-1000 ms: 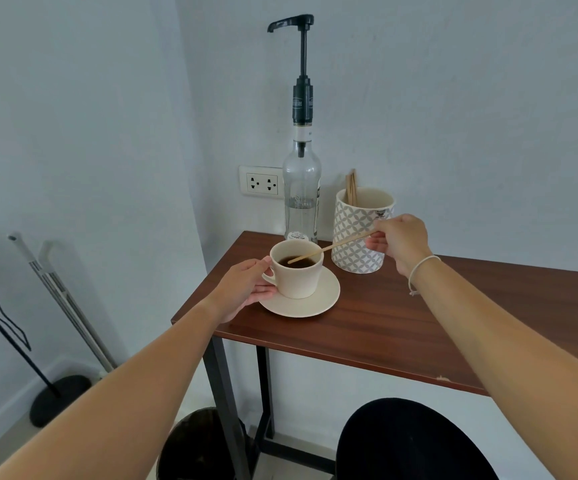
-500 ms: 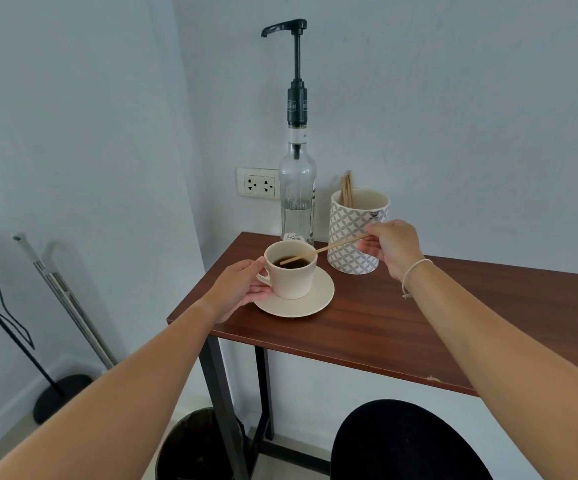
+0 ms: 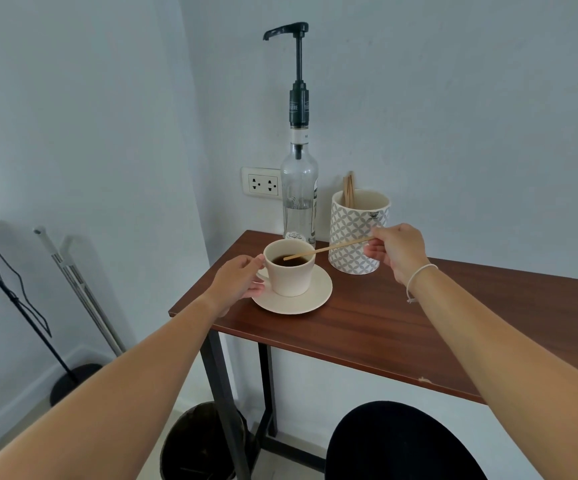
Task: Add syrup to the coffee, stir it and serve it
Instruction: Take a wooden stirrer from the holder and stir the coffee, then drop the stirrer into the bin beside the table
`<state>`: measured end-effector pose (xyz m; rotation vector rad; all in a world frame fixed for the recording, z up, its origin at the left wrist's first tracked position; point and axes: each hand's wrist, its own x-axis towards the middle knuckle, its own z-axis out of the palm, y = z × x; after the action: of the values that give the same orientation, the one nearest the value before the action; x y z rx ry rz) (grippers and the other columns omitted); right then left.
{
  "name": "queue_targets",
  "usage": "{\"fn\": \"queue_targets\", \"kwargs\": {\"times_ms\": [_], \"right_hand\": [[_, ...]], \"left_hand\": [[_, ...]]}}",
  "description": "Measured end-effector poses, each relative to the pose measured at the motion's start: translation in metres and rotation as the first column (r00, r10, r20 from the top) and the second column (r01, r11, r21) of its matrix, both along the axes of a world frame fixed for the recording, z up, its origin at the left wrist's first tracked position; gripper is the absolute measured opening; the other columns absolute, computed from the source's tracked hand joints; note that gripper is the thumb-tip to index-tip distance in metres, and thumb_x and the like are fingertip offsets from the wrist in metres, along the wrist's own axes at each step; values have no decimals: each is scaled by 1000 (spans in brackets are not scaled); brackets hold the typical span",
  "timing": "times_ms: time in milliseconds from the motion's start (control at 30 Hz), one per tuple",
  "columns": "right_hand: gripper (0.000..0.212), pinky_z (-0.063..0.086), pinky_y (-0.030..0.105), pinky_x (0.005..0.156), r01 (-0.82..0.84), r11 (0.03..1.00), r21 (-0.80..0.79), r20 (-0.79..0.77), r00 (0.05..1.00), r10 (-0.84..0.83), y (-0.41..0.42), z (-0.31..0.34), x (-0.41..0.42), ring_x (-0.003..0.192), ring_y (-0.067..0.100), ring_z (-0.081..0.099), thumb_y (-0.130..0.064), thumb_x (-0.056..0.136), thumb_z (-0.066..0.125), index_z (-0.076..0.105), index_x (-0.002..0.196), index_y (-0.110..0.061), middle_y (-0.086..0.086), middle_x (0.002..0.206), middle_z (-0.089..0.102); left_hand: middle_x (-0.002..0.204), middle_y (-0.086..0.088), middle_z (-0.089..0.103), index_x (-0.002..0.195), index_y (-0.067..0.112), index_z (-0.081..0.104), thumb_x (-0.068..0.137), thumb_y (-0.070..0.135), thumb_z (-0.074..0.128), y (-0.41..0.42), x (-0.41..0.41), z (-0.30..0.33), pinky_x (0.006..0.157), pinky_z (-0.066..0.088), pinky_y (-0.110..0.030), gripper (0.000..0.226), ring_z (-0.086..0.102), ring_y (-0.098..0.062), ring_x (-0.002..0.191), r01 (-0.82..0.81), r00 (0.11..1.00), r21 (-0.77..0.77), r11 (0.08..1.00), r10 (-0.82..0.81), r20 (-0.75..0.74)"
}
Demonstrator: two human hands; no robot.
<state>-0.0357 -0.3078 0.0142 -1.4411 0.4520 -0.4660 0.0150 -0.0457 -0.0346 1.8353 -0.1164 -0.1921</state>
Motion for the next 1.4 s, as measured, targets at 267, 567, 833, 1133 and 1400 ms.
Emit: {"fn": "queue_targets", "kwargs": {"times_ms": [267, 567, 833, 1133, 1400], "right_hand": [[17, 53, 19, 43, -26, 986, 165, 26, 999, 22, 8, -7, -3, 49, 17, 58, -6, 89, 57, 45, 77, -7, 12, 65, 56], [17, 52, 18, 42, -1, 974, 227, 120, 992, -27, 43, 11, -11, 42, 10, 58, -3, 89, 57, 49, 74, -6, 12, 66, 54], [16, 49, 15, 40, 60, 978, 198, 195, 976, -99, 144, 34, 1, 35, 5, 55, -4, 90, 54, 53, 74, -6, -3, 37, 57], [10, 52, 19, 41, 149, 989, 20, 71, 986, -150, 268, 19, 28, 39, 11, 61, -5, 89, 59, 52, 82, -2, 14, 66, 59], [13, 56, 26, 46, 149, 926, -347, -29, 985, -170, 332, -7, 68, 45, 17, 62, -10, 87, 61, 51, 78, -9, 16, 70, 62]], "left_hand": [[103, -9, 65, 100, 18, 60, 94, 41, 49, 9, -2, 2, 72, 57, -24, 27, 68, -20, 90, -5, 997, 90, 996, -1, 75], [97, -9, 66, 113, 11, 58, 96, 35, 46, 47, 28, 8, 70, 54, -21, 31, 65, -21, 88, -15, 982, 138, 990, -12, 190], [87, -3, 65, 105, 15, 59, 95, 33, 45, 132, 91, 9, 75, 50, -28, 24, 60, -19, 83, 75, 915, 319, 945, -192, 355], [123, -10, 60, 127, 15, 52, 96, 28, 43, 221, 163, -2, 94, 44, -41, 34, 50, -30, 115, 46, 721, 722, 691, -523, 454], [159, -15, 11, 149, 19, 23, 98, 28, 35, 226, 224, 0, 116, 20, -44, 53, 18, -34, 143, -296, 441, 894, 338, -781, 441]]}}
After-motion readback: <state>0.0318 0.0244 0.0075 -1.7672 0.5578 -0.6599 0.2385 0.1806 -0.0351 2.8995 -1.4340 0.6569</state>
